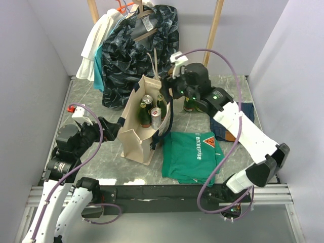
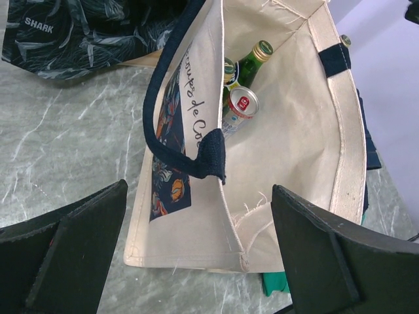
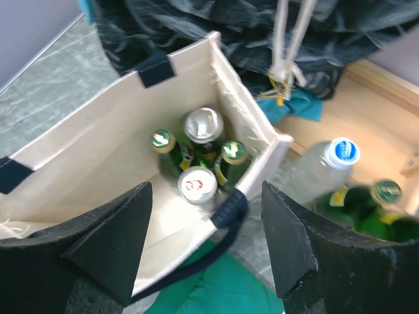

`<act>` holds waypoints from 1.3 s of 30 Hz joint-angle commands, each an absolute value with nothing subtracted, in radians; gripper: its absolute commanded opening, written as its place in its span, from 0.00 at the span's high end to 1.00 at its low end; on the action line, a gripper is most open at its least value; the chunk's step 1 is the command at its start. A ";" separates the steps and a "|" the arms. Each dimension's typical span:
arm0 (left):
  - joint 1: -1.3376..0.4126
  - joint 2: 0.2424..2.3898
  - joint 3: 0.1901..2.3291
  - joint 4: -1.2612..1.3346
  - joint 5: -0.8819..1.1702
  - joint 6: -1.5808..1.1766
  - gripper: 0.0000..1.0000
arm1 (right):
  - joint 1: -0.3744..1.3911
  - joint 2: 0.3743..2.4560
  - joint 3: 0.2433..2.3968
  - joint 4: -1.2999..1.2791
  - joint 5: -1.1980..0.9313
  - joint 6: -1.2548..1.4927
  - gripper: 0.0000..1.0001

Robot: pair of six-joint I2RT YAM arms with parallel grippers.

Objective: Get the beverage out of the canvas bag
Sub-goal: Take out the drink from the canvas bag.

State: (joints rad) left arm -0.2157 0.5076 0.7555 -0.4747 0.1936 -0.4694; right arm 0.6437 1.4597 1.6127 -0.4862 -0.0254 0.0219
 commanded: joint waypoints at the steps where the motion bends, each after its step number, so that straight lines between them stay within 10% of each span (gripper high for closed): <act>1: -0.218 0.521 0.744 -0.430 0.190 -0.479 0.04 | 0.689 1.535 1.724 -0.549 0.003 -0.023 0.26; 39: -0.216 0.569 0.741 -0.425 0.218 -0.476 0.04 | 0.836 1.721 1.687 -0.584 0.101 0.066 0.29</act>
State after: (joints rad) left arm -0.2157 0.5674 0.7403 -0.4679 0.1978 -0.4690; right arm 0.8364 1.7306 1.5875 -0.6201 0.0315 0.0383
